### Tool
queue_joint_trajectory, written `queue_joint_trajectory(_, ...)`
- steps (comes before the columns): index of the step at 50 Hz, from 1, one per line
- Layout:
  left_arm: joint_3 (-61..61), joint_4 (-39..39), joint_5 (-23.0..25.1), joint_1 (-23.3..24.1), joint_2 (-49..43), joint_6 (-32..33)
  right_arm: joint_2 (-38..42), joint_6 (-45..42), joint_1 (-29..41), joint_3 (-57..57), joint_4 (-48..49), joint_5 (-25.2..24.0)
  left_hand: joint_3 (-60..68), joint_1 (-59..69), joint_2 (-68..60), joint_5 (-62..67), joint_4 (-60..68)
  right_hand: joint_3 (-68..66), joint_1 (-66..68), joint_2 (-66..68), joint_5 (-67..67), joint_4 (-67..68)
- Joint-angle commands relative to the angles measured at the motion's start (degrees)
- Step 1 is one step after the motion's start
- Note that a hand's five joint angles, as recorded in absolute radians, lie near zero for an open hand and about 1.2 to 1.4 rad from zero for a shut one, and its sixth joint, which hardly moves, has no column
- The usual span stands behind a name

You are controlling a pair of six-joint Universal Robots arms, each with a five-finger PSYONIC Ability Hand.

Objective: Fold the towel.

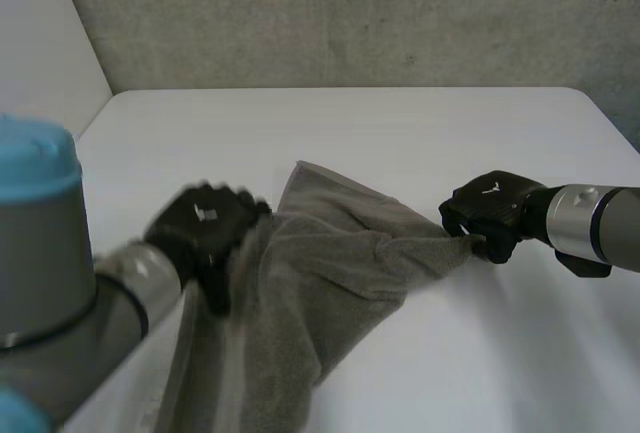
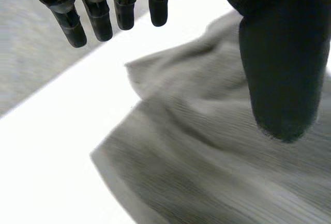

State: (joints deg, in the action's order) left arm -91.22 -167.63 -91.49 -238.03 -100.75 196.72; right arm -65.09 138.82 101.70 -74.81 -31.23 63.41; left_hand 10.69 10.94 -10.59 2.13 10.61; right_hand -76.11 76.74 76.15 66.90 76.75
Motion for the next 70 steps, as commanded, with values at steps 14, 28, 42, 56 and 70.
queue_joint_trajectory(14,34.44,1.17,0.26,-4.37,-32.22,0.25,-0.04,0.84,0.25,-1.39,4.16,0.05,15.67,15.43,-15.77,14.23,15.75,-3.89,3.26,3.85,3.10,3.25)
queue_joint_trajectory(28,47.70,7.41,1.93,-4.37,-44.96,0.25,0.58,0.84,0.34,-2.18,5.83,0.05,19.53,19.29,-19.63,18.09,19.61,-3.89,3.26,3.85,3.10,3.25)
queue_joint_trajectory(42,48.59,7.50,2.02,-4.29,-46.72,0.33,1.81,0.75,0.51,-2.44,6.19,0.05,30.81,30.56,-30.91,29.37,30.89,-3.89,3.26,3.85,3.10,3.25)
queue_joint_trajectory(56,50.26,7.85,2.63,-4.29,-47.96,0.33,1.81,0.66,0.51,-1.65,6.27,0.40,38.85,38.60,-38.95,37.41,38.93,-3.89,3.26,3.85,3.10,3.25)
queue_joint_trajectory(70,50.79,7.67,1.75,-4.29,-46.20,0.07,1.90,0.75,0.78,0.02,6.63,0.49,69.31,69.06,-69.41,67.87,69.39,-3.89,3.26,3.85,3.10,3.25)
